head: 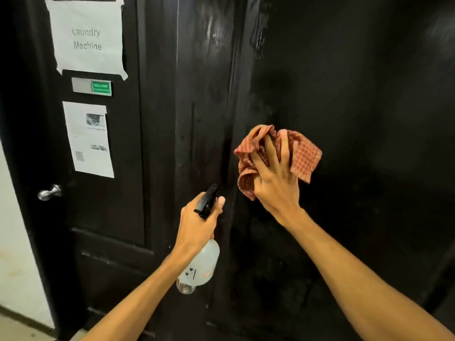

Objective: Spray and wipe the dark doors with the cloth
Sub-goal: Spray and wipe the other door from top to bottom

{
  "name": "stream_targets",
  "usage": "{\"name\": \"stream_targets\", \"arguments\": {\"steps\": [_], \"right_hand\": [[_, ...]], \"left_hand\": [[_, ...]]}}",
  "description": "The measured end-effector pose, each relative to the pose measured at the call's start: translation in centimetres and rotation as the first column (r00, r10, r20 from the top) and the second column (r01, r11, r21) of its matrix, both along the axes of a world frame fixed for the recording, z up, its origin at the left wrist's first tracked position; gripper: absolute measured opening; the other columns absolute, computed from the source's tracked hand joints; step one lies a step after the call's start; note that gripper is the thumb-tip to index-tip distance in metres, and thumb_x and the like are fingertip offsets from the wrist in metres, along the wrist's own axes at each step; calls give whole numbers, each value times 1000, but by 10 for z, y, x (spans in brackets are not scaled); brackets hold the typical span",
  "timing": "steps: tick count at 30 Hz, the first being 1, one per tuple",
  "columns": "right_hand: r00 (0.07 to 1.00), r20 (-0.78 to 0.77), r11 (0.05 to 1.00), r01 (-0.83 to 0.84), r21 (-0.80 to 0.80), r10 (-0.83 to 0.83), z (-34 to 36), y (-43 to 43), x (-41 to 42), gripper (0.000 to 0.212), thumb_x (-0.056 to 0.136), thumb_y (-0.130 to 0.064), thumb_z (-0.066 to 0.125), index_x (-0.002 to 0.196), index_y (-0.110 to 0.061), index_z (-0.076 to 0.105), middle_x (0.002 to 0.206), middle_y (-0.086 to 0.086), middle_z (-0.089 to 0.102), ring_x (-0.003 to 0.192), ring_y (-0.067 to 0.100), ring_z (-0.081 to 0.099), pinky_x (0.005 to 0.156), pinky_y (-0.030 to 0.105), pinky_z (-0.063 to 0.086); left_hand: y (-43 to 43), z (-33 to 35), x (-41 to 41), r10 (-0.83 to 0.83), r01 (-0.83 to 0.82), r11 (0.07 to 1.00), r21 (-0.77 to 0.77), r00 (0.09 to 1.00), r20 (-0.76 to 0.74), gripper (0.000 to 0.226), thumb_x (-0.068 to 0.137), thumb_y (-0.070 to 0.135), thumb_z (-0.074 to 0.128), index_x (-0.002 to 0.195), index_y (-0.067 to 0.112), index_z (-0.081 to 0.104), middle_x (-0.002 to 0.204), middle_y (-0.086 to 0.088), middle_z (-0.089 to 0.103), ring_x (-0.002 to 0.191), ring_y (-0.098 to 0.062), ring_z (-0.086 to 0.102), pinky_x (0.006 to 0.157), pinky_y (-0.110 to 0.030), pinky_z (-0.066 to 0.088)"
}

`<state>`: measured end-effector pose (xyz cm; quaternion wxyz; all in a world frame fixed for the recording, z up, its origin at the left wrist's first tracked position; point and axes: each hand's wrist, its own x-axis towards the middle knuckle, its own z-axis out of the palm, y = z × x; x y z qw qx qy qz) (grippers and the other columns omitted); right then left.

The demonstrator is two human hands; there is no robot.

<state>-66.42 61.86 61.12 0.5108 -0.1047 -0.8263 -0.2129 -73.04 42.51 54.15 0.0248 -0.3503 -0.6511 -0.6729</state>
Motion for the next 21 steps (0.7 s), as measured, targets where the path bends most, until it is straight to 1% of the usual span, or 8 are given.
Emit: {"name": "stream_targets", "arguments": {"steps": [3,6,9,13,15,17,19,21], "right_hand": [[998,58,999,6,39,-8,-49,-11,-14,57,96,-34,50,152,-25,47,165,12,30,154,48,9,123,63,5],[957,290,974,-69,214,4,-94,-13,-14,54,94,-44,63,142,-19,60,157,15,44,154,45,11,123,61,16],[984,160,973,-115,201,83,-18,-19,-36,54,100,-34,43,151,-16,49,158,15,40,155,45,5,120,63,22],[998,-65,998,30,63,-26,64,-43,-55,62,98,-28,32,159,-21,32,165,13,27,155,44,5,122,62,12],[1000,-30,995,12,95,-9,36,-43,-60,58,102,-29,26,158,-17,35,160,20,34,153,47,12,124,63,9],[999,48,986,-13,166,5,9,-41,-55,54,101,-30,34,151,-16,47,152,24,42,150,48,21,125,59,9],[998,65,966,-41,254,25,35,-37,-58,52,100,-34,40,151,-22,48,155,24,38,151,48,21,125,58,11],[999,-1,974,-48,222,50,92,-41,-68,56,100,-34,37,155,-28,41,162,21,28,153,46,13,125,57,8]], "left_hand": [[-7,4,-9,1,-1,1000,21,1000,9,38,97,37,66,108,1,64,83,-32,64,40,-20,51,41,-32,48],[-20,8,-19,10,-10,1000,8,1000,12,26,98,37,66,101,12,69,82,-24,69,39,-23,52,42,-36,49],[-35,16,-31,33,-34,999,19,999,30,24,99,35,66,97,11,69,84,-15,72,41,-20,51,44,-34,49],[-41,38,-47,39,-39,997,61,999,11,9,98,33,66,98,24,68,85,-7,73,44,-18,52,44,-30,49],[-39,50,-52,38,-37,997,74,999,-7,7,98,34,66,96,27,67,85,-8,73,44,-19,53,44,-30,48],[-39,62,-55,29,-27,997,68,999,-26,11,98,34,66,96,24,67,86,-10,73,43,-17,53,44,-28,48],[-42,76,-59,21,-19,998,67,999,-40,15,98,35,66,97,20,67,87,-11,73,42,-15,53,44,-27,48],[-45,93,-63,30,-25,997,75,997,-70,17,98,36,65,100,19,68,88,-10,73,42,-14,53,45,-26,49]]}}
